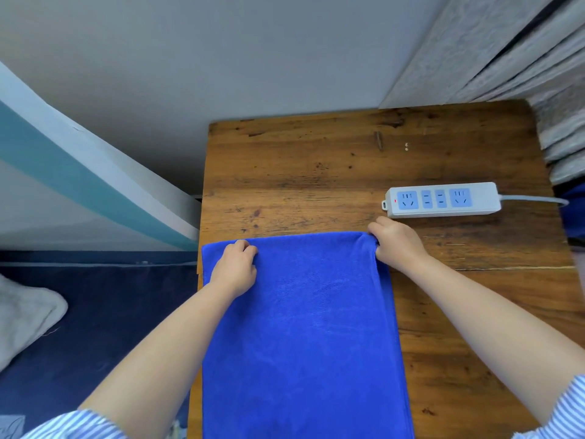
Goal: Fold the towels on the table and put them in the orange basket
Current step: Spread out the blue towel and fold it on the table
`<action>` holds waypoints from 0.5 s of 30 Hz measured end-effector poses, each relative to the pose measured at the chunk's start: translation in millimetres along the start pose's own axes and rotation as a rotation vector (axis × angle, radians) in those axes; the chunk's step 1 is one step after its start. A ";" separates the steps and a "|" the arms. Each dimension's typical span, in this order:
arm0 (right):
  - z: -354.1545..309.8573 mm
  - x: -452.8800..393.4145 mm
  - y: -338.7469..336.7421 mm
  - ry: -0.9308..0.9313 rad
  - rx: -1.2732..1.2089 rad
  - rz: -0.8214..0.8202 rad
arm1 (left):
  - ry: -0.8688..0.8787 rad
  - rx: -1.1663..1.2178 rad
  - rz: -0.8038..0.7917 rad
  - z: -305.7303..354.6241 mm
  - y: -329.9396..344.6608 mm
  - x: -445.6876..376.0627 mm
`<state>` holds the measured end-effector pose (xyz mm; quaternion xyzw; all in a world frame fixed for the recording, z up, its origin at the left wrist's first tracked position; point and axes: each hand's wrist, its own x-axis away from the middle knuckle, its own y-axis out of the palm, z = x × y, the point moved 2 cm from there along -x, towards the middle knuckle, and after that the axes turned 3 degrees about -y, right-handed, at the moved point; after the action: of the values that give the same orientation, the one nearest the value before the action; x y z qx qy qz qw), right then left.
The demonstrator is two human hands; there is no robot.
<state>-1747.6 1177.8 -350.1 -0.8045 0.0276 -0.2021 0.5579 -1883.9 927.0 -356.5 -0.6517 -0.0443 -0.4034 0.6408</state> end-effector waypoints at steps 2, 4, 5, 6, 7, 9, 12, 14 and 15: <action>7.0 1.5 -5.4 -0.057 0.015 -0.023 | 0.001 -0.007 0.001 -0.8 0.7 -0.8; 15.5 4.5 -12.1 -0.083 0.053 -0.025 | 0.005 -0.010 0.005 -1.9 1.7 -1.9; 19.4 6.6 -15.3 -0.073 0.072 -0.016 | 0.006 -0.012 0.007 -2.7 1.6 -2.9; 23.5 8.9 -17.8 -0.044 0.090 -0.005 | 0.006 -0.015 0.006 -3.3 1.5 -3.7; 27.6 10.9 -20.5 -0.001 0.097 0.007 | 0.004 -0.020 0.005 -3.4 1.1 -5.1; 30.1 15.7 -25.8 0.059 0.090 0.051 | -0.009 -0.020 0.028 -3.3 -0.6 -5.0; 10.4 22.2 -27.0 -0.048 0.053 0.199 | 0.022 -0.013 0.180 -1.8 -1.7 -1.3; -18.8 24.3 -13.4 -0.129 0.060 0.202 | 0.103 0.000 0.241 5.4 6.9 3.9; -36.9 22.0 -1.0 -0.140 0.040 0.109 | 0.142 0.003 0.232 11.4 12.9 5.7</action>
<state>-1740.7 1139.6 -331.8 -0.8026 0.0284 -0.1151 0.5846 -1867.3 932.0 -361.7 -0.6214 0.0763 -0.3713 0.6857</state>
